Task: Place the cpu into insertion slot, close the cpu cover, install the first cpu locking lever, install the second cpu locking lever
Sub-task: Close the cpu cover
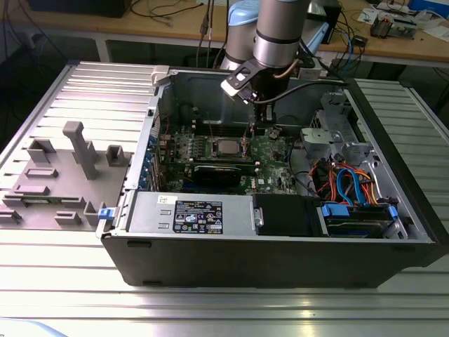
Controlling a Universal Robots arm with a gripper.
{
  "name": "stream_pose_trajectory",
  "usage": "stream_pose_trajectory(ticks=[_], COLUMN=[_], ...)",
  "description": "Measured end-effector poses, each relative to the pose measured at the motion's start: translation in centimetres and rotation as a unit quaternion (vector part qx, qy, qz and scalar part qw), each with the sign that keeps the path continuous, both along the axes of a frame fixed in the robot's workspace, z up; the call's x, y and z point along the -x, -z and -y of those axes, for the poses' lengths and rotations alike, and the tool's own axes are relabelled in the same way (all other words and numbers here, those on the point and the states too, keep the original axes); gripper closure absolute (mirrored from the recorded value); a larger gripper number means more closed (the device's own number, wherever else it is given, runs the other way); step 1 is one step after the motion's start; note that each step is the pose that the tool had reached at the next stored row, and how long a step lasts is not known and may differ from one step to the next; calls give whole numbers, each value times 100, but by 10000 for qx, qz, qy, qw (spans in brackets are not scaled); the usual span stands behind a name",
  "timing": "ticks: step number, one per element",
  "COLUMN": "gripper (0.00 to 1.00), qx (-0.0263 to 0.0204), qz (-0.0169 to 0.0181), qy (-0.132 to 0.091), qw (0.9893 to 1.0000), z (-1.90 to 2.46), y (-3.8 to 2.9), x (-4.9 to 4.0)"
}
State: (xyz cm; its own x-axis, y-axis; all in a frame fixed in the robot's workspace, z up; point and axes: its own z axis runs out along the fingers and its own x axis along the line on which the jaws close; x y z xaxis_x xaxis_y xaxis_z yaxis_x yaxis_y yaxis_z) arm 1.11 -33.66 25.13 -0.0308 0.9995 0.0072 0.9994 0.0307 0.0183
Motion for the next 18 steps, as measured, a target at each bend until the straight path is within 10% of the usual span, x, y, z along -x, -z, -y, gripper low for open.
stream_pose_trajectory(ticks=[18], gripper=[89], qx=[0], qz=[0], qy=[-1], qw=[10000], z=[0], y=[0], x=[52])
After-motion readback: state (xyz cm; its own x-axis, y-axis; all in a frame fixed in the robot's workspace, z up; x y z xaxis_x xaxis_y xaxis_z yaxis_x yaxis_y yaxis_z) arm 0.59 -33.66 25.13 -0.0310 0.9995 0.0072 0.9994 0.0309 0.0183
